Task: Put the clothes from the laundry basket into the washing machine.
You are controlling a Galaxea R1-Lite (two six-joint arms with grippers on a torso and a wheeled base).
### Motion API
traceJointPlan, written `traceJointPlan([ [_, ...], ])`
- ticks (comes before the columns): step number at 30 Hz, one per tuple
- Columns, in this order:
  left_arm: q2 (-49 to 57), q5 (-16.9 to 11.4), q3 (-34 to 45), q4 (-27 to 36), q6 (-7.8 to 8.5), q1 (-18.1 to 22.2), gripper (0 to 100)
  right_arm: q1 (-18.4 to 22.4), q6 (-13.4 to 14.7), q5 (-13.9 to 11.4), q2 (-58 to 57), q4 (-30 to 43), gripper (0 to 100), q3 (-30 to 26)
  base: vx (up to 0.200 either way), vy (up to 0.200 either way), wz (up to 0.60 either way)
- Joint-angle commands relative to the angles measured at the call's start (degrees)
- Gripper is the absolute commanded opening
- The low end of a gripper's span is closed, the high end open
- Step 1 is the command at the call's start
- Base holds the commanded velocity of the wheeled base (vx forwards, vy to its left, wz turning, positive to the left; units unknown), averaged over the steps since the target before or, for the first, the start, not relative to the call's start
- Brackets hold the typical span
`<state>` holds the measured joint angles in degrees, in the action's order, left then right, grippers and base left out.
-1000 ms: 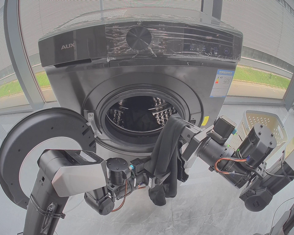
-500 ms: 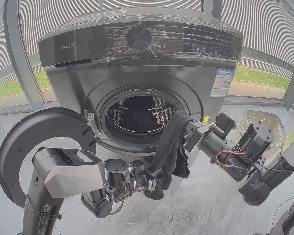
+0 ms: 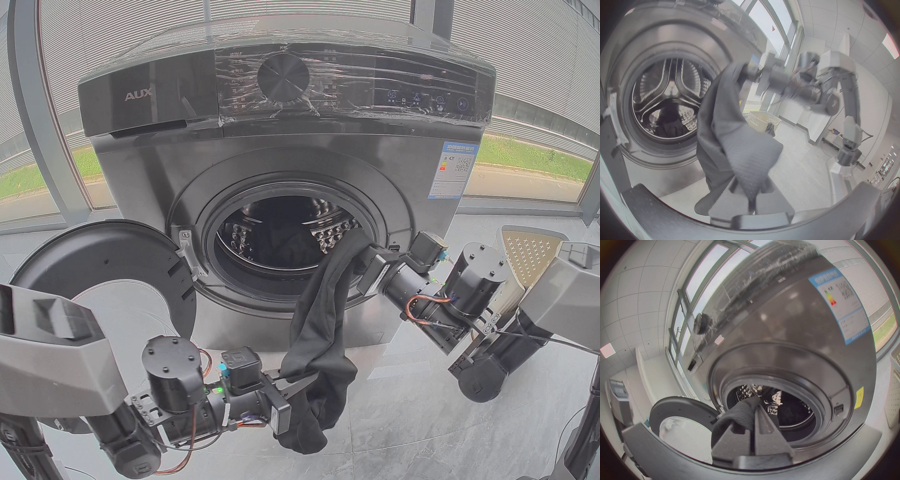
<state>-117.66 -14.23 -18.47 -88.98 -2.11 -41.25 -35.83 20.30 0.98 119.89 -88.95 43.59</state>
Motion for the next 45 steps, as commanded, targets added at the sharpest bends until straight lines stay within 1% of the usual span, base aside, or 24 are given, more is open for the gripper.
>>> traceJointPlan([
  [1, 15.36, -0.19, 8.19, -0.14, -0.35, -1.99, 0, -0.91, 0.71, 0.52, 6.93, -0.69, 0, 0.62, 0.000, 0.000, 0.00],
  [3, 16.33, -0.19, 8.62, -0.14, -0.53, -1.81, 0, -1.26, 0.80, 0.61, 7.28, -0.69, 0, 0.09, 0.000, 0.000, 0.00],
  [4, 16.59, -0.01, 8.27, -0.05, -1.14, -1.64, 0, -1.53, 0.80, 0.52, 7.46, -0.69, 0, -0.97, 0.000, 0.000, 0.00],
  [6, 16.15, 0.34, 7.83, -0.14, -0.62, -1.29, 0, -1.79, 0.80, 0.08, 7.37, -0.69, 0, -2.11, 0.000, 0.000, 0.00],
  [8, 16.15, 0.43, 7.22, -0.14, -1.23, -0.14, 0, -1.79, 0.53, -0.01, 7.11, -0.69, 0, -3.16, 0.000, 0.000, 0.00],
  [9, 16.15, 0.52, 7.22, -0.14, -1.23, -0.06, 0, -1.79, 0.53, -0.01, 7.02, -0.69, 0, -3.16, 0.000, 0.000, 0.00],
  [10, 15.89, 0.52, 7.13, -0.14, -1.32, 0.56, 0, -2.32, 0.62, 0.08, 6.40, -0.69, 100, -4.04, 0.000, 0.000, 0.00],
  [12, 15.62, 0.52, 6.52, -0.14, -1.23, 1.70, 0, -2.49, 0.27, 0.61, 5.09, -0.69, 100, -4.83, 0.000, 0.000, 0.00],
  [14, 15.71, 1.22, 5.11, -0.23, -1.23, 3.55, 0, -1.70, -2.28, 0.69, 3.77, -0.78, 100, -7.82, 0.000, 0.000, 0.00],
  [16, 16.24, 3.33, 4.67, -0.23, -1.32, 5.31, 0, -0.82, -5.62, 0.08, 1.04, -0.69, 100, -13.80, 0.000, 0.000, 0.00],
  [17, 16.33, 4.47, 4.76, -0.23, -1.41, 5.83, 0, -0.29, -6.50, -0.10, -0.19, -0.69, 100, -16.35, 0.000, 0.000, 0.00],
  [19, 16.77, 6.23, 4.76, -0.23, -2.20, 6.98, 0, 0.41, -6.94, -0.36, -2.03, -0.69, 100, -21.01, 0.000, 0.000, 0.00],
  [21, 17.20, 7.11, 4.85, -0.23, -3.96, 8.12, 0, 0.50, -6.59, -0.54, -3.62, -0.69, 100, -23.82, 0.000, 0.000, 0.00],
  [24, 17.38, 8.07, 4.67, -0.23, -5.98, 9.08, 0, 0.67, -6.67, -0.45, -4.23, -0.78, 100, -24.26, 0.000, 0.000, 0.00],
  [27, 16.85, 11.41, 4.58, -0.23, -6.86, 9.96, 0, 0.67, -6.76, -0.10, -4.05, -0.69, 100, -24.87, 0.000, 0.000, 0.00],
  [29, 16.68, 12.20, 4.58, -0.23, -7.30, 10.05, 0, 0.67, -6.76, -0.10, -3.79, -0.78, 100, -25.93, 0.000, 0.000, 0.00],
  [30, 16.68, 12.12, 4.85, -0.14, -7.56, 9.96, 0, 0.76, -6.85, -0.10, -3.44, -0.78, 100, -26.45, 0.000, 0.000, 0.00],
  [33, 16.59, 12.29, 5.02, -0.14, -7.56, 9.70, 0, 1.20, -6.85, -0.10, -3.18, -0.78, 100, -26.45, 0.000, 0.000, 0.00],
  [34, 15.10, 12.82, 5.29, -0.14, -7.03, 9.44, 0, 1.81, -6.85, -0.10, -3.18, -0.78, 100, -26.54, 0.000, 0.000, 0.00],
  [36, 13.86, 13.96, 5.11, -0.14, -6.94, 9.44, 0, 1.81, -6.76, -0.10, -3.18, -0.78, 100, -26.63, 0.000, 0.000, 0.00],
  [38, 12.55, 15.90, 4.85, -0.23, -6.86, 9.26, 0, 1.64, -6.76, -0.10, -2.91, -0.78, 100, -26.63, 0.000, 0.000, 0.00],
  [40, 11.32, 16.86, 4.23, -0.23, -6.86, 9.08, 0, 1.55, -6.76, -0.10, -2.74, -0.78, 100, -26.63, 0.000, 0.000, 0.00],
  [42, 10.79, 17.04, 4.41, -0.14, -6.94, 9.08, 0, 1.64, -6.76, -0.10, -2.74, -0.78, 100, -26.63, 0.000, 0.000, 0.00],
  [45, 10.52, 17.04, 4.32, -0.14, -6.77, 9.08, 0, 1.73, -6.76, -0.10, -2.82, -0.78, 100, -26.54, 0.200, 0.000, 0.00],
])
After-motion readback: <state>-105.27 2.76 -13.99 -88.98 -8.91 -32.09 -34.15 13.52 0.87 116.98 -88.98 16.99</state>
